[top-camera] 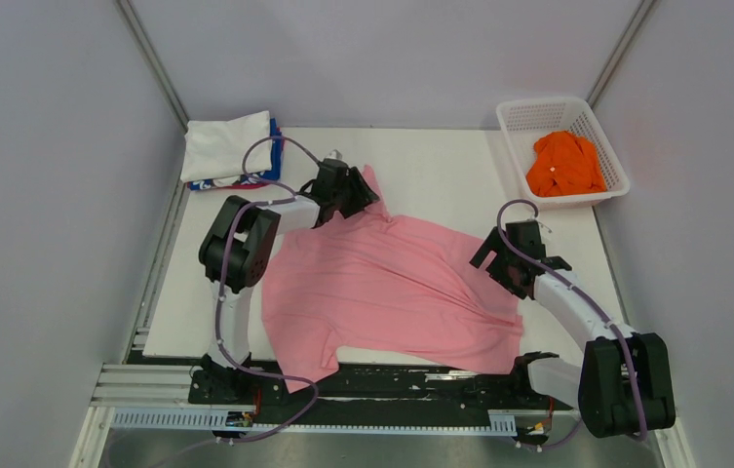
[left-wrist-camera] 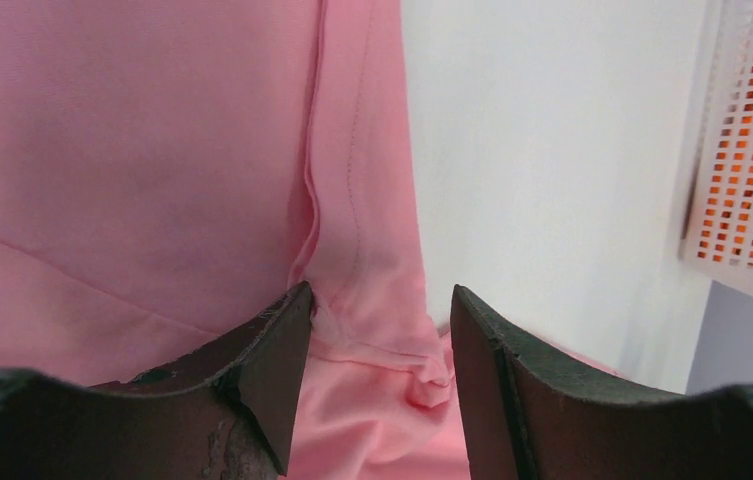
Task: Fold and stack the t-shirts
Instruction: Flatten out the tshirt
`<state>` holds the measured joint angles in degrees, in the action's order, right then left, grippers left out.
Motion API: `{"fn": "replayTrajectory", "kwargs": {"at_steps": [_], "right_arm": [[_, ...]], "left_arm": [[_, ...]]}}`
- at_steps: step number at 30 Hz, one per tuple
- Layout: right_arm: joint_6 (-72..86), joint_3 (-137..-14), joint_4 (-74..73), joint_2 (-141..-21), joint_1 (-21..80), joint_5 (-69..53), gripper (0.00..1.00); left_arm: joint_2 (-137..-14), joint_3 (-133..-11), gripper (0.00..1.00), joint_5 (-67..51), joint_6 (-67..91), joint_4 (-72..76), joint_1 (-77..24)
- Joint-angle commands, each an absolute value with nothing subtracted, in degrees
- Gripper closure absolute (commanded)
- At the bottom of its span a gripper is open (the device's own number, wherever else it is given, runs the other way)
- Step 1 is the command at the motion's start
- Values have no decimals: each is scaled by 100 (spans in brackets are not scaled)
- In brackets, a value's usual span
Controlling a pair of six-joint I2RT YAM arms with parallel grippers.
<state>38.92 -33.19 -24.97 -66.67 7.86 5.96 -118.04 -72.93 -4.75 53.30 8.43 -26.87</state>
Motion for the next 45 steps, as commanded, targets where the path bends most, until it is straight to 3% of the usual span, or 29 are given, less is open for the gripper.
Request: {"fn": "replayTrajectory", "kwargs": {"at_steps": [1, 17, 24, 29, 33, 38, 43, 45], "right_arm": [[3832, -3416, -2236, -6682, 806, 662, 0], [3801, -3410, -2202, -6658, 800, 694, 0], [3797, -3393, -2189, -6570, 805, 707, 0], [3796, -3367, -2192, -6494, 802, 701, 0], [3806, -3325, -2182, -6462, 802, 686, 0], [3810, -3317, -2177, -6434, 805, 635, 0], [3807, -3296, -2160, -6442, 806, 574, 0], [3801, -3292, -2159, -6447, 807, 546, 0]], "left_arm": [[-12148, -7870, 39, -711, 5721, 1483, -2698], [-13340, -9281, 39, -1003, 5780, 1594, -2999], [-14221, -11285, 38, -791, 5144, 600, -3287], [-14400, -12239, 30, -1141, 4389, -162, -3360], [-13444, -11618, 25, -755, 3656, -335, -3373], [-12048, -9720, 21, 439, 3223, -250, -3368], [-11556, -8992, 23, 1361, 3277, -796, -3359], [-11713, -9030, 28, 1563, 3289, -1058, -3360]]}}
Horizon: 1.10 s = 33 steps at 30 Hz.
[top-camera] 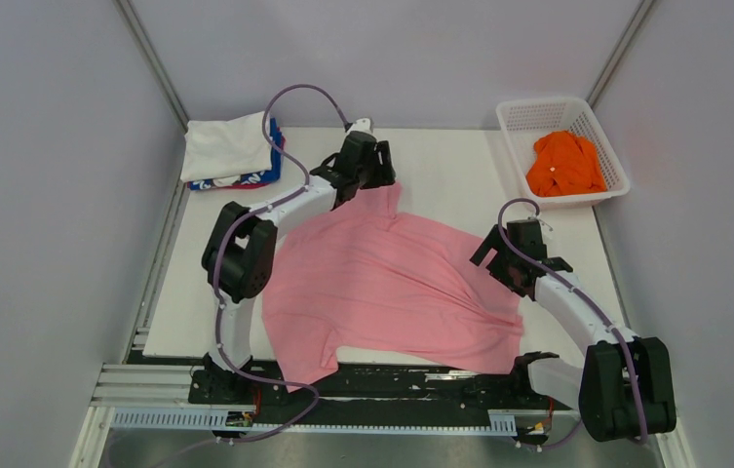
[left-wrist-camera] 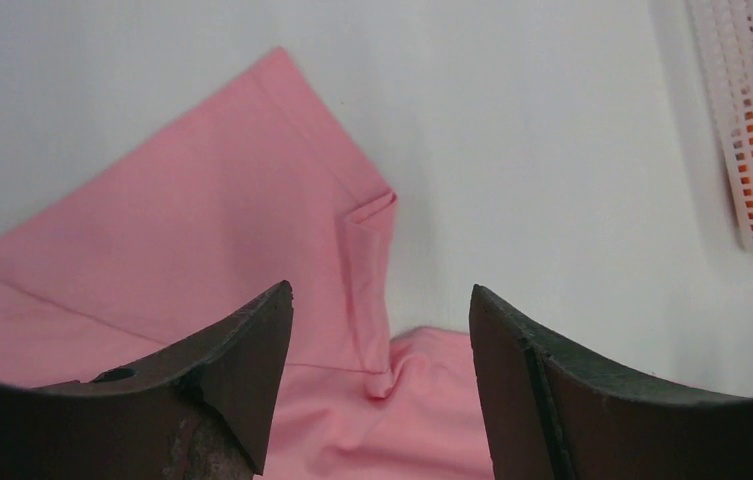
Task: Fold and stack the t-shirts
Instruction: Flatten out the tshirt
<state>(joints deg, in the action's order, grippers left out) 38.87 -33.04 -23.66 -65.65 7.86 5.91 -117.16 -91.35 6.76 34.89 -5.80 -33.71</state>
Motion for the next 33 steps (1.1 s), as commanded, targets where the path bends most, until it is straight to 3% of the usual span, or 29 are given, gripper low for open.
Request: {"fn": "replayTrajectory", "kwargs": {"at_steps": [1, 5, 9, 16, 25, 33], "right_arm": [[3805, -3288, -2155, -6435, 803, 547, 0], [3797, -3278, -2158, -6425, 807, 560, 0], [3782, -3287, -2162, -6455, 808, 578, 0], [3779, -3287, -2129, -6544, 807, 564, 0], [3777, -3287, -2126, -6545, 801, 561, 0], [3766, -3262, -2127, -6499, 805, 531, 0]], "left_arm": [[-11882, -9181, 34, 1656, 3294, -1310, -3362], [-12383, -9725, 51, 1613, 3237, -1812, -3358], [-12735, -10045, 54, 1150, 3148, -1735, -3373], [-13079, -10368, 55, 753, 3106, -1533, -3522], [-13903, -11442, 56, 1596, 2698, -2299, -3863], [-14271, -11892, 56, 1348, 2583, -2253, -4096]]}}
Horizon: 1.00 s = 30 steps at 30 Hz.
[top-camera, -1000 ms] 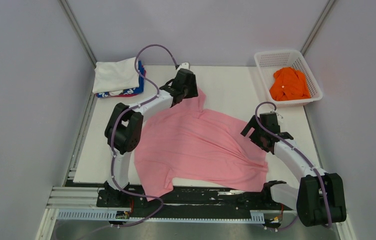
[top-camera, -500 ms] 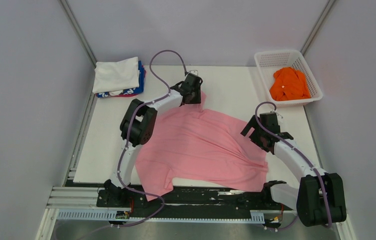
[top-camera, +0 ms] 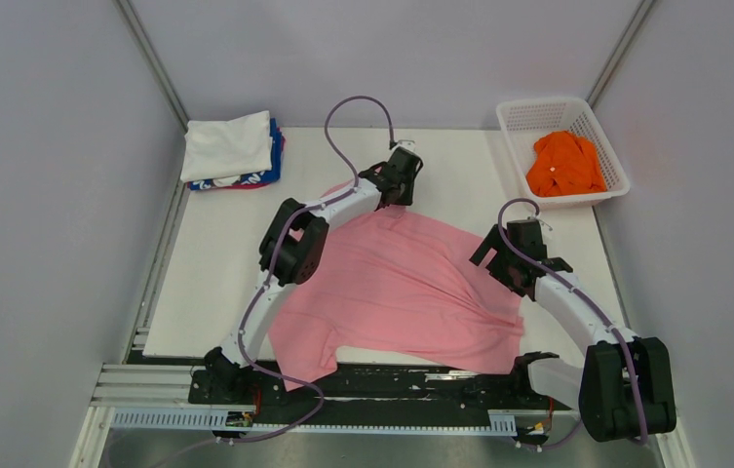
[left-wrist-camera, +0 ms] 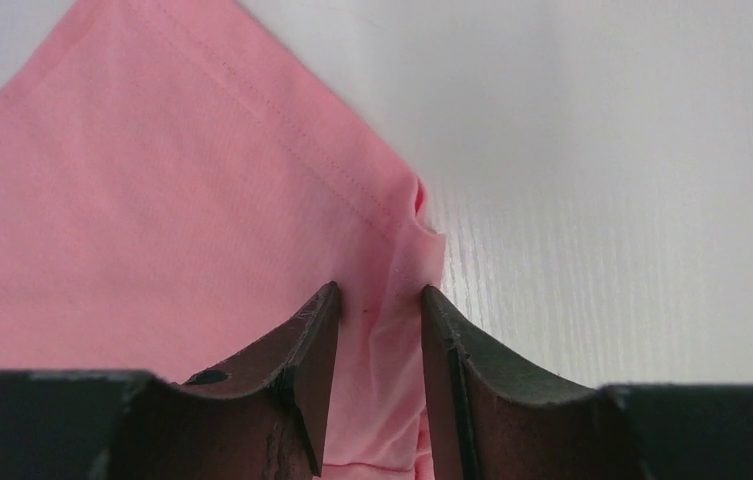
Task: Fold and stack the t-shirts
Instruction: Flatten out the tshirt
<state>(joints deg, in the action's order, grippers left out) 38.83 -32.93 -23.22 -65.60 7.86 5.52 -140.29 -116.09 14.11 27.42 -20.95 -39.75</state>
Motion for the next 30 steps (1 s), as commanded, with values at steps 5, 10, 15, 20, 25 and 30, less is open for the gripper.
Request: {"fn": "replayTrajectory", "kwargs": {"at_steps": [5, 10, 15, 20, 25, 30], "right_arm": [[3764, -3251, -2120, -6445, 801, 524, 0], [3749, -3235, -2119, -6403, 801, 513, 0], [3726, -3279, -2126, -6308, 804, 523, 0], [3724, -3458, -2199, -6153, 800, 463, 0], [3785, -3615, -2227, -6139, 794, 578, 0], [3839, -3847, -2199, -6650, 778, 757, 0]], "left_arm": [[-14518, -12233, 47, 1388, 2444, -2353, -4194], [-14734, -12694, 35, 1452, 2318, -2728, -4219], [-14400, -12596, 6, 1560, 2147, -2719, -4204], [-13636, -12490, 0, 1443, 2081, -2630, -4075], [-12584, -11475, 0, 1238, 2150, -2242, -3682], [-12060, -10462, 0, 605, 2425, -2060, -3236]]}}
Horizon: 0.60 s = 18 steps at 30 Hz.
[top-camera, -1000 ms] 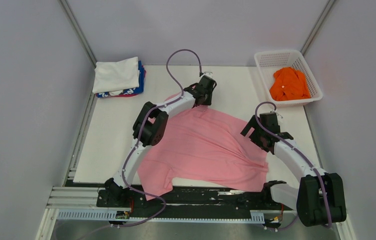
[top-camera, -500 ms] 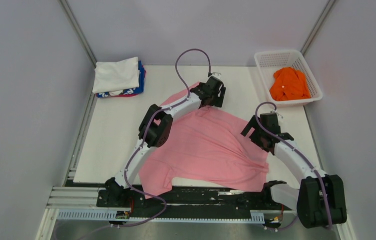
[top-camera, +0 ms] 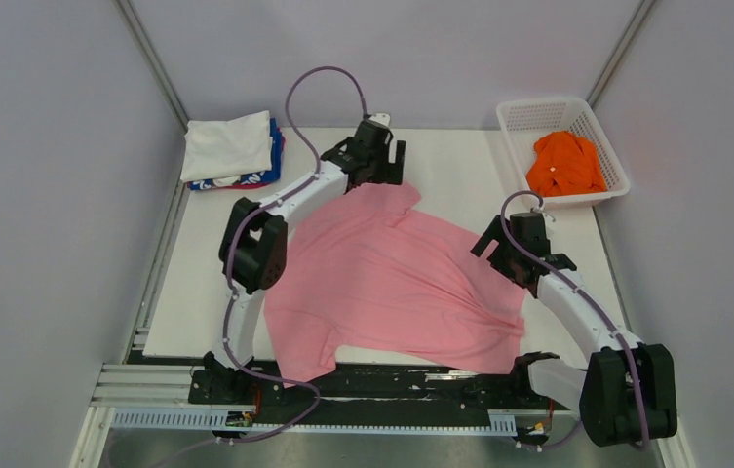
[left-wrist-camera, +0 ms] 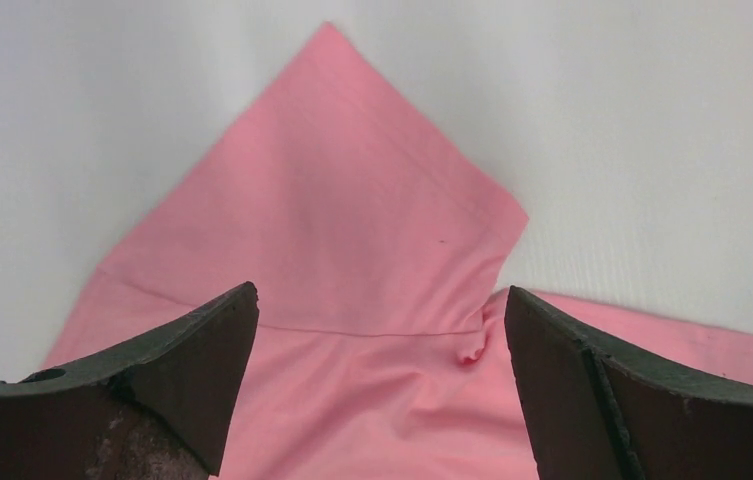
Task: Fold and stack the t-shirts
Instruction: Flatten out the tshirt
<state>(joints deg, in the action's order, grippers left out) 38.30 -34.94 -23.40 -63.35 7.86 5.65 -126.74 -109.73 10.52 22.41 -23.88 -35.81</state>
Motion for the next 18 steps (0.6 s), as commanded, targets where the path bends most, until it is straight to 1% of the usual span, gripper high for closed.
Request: {"fn": "replayTrajectory", "kwargs": {"at_steps": [1, 5, 11, 15, 18], "right_arm": [[3834, -3909, -2190, -6797, 766, 810, 0], [3808, -4199, -2171, -7558, 635, 922, 0], [3728, -4604, -1911, -8538, 577, 674, 0], [3639, -4987, -1873, -9152, 577, 592, 0], [3560, -5345, -1860, -9597, 580, 468, 0]], "left_arm": [[-11991, -10218, 0, 525, 2472, -2036, -3162], [-11985, -9663, 0, 79, 2640, -1774, -2951], [-12334, -9517, 0, -161, 2877, -1622, -2740], [-12543, -9468, 0, -405, 3130, -1554, -2441], [-12596, -9426, 0, -299, 3315, -1684, -2130]]}}
